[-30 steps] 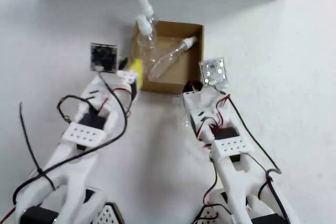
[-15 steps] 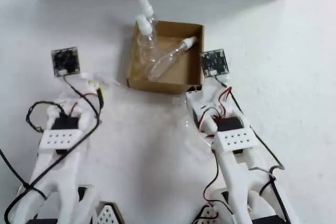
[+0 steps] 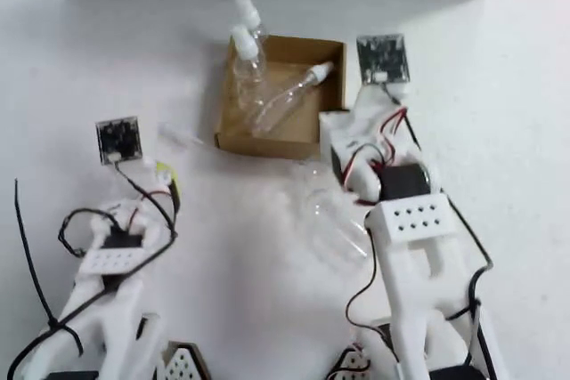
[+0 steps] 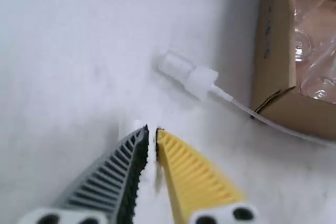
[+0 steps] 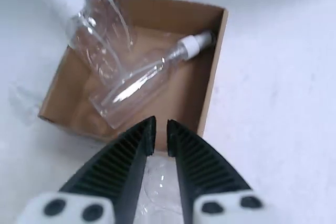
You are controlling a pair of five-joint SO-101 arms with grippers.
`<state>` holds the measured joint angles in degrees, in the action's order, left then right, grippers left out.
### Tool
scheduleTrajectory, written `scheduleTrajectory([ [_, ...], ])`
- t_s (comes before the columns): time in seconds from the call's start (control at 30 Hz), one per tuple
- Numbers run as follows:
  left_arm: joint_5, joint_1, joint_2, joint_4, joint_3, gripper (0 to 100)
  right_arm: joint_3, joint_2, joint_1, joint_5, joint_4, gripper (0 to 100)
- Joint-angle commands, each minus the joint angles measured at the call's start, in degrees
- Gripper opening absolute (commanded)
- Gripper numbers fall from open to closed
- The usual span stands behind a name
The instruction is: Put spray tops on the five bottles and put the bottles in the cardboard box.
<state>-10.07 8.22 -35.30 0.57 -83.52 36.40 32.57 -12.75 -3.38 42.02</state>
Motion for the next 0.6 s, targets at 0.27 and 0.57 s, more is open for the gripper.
scheduleTrajectory([
  [0.27,-0.35,-0.31,-2.07,16.0,-4.57,3,-24.09,-21.05,0.66,-0.88,0.31,1.6],
  [0.57,-0.35,-0.4,-2.07,16.0,-4.4,3,-41.32,-38.02,1.19,-12.22,7.43,2.1],
])
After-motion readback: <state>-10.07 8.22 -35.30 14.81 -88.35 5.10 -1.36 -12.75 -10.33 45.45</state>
